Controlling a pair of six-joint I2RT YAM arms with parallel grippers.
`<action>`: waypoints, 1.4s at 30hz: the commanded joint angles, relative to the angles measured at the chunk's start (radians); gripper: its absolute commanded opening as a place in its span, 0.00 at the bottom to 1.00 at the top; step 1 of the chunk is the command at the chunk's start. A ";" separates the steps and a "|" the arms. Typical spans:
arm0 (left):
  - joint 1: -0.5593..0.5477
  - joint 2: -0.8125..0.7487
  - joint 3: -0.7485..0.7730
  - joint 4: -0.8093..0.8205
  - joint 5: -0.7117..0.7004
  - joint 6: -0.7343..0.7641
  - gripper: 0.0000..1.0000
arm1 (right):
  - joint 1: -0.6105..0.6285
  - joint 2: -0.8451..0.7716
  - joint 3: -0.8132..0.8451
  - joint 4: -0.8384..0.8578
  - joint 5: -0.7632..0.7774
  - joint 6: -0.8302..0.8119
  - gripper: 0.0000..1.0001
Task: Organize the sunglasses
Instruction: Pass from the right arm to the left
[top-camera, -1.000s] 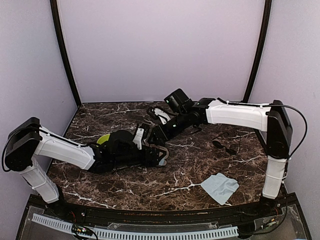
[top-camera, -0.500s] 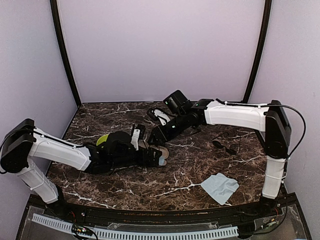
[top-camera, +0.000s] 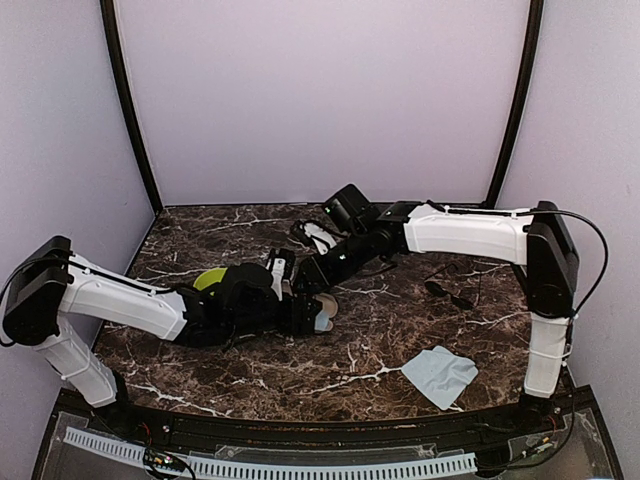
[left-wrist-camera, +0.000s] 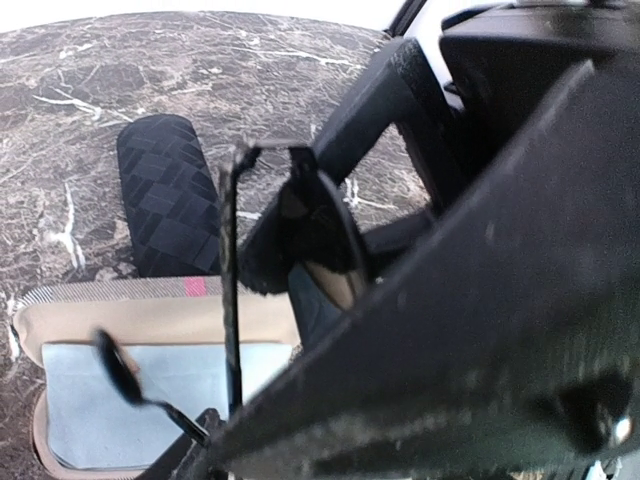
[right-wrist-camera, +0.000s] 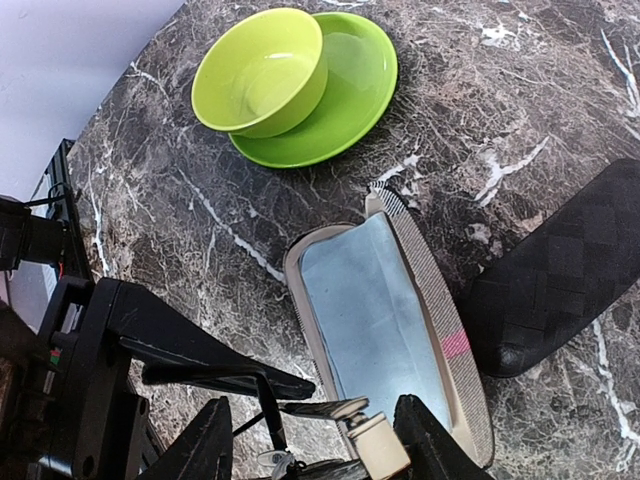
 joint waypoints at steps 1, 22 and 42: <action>-0.005 0.004 0.032 -0.016 -0.061 0.017 0.61 | 0.013 0.020 0.038 0.047 -0.001 0.017 0.27; -0.011 0.021 0.009 0.026 -0.114 0.024 0.41 | 0.029 0.029 0.025 0.098 0.008 0.099 0.32; -0.011 -0.041 -0.065 0.069 -0.142 0.001 0.32 | 0.021 0.011 0.030 0.066 0.013 0.085 0.54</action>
